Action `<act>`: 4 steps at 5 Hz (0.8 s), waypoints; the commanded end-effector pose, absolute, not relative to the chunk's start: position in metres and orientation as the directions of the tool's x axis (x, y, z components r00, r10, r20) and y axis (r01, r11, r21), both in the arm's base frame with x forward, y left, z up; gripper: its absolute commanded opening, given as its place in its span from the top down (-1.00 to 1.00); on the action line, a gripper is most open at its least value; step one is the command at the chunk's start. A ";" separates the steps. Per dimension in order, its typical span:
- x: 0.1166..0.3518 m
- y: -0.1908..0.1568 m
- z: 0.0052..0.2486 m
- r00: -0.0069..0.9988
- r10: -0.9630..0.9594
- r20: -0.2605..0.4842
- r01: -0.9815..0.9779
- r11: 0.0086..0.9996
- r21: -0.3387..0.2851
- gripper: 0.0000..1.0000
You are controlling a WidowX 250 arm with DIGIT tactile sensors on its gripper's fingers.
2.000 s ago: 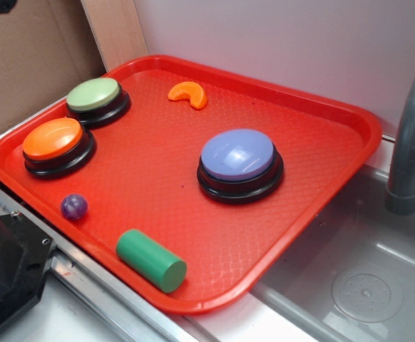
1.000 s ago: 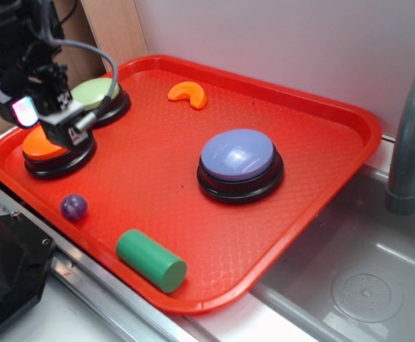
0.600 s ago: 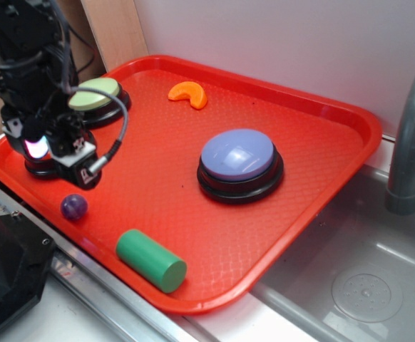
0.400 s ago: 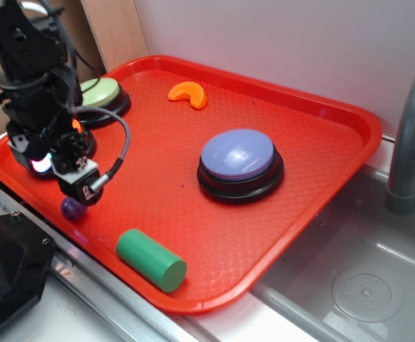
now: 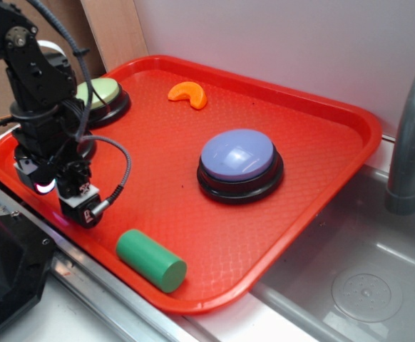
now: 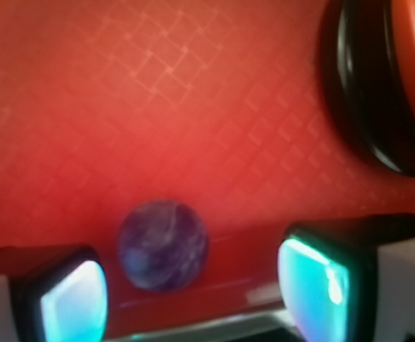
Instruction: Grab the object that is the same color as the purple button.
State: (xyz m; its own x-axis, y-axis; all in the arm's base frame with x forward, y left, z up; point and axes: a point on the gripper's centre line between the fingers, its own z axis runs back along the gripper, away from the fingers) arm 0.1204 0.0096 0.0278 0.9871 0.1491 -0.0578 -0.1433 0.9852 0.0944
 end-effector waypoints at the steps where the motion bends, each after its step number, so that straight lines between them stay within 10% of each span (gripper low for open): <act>1: 0.123 0.017 0.020 0.988 0.147 -0.037 -0.144 0.986 0.084 -1.00; 3: 0.122 0.021 0.014 0.983 0.180 -0.028 -0.177 0.981 0.084 1.00; 4: 0.120 0.023 0.017 0.977 0.215 -0.004 -0.214 0.973 0.086 1.00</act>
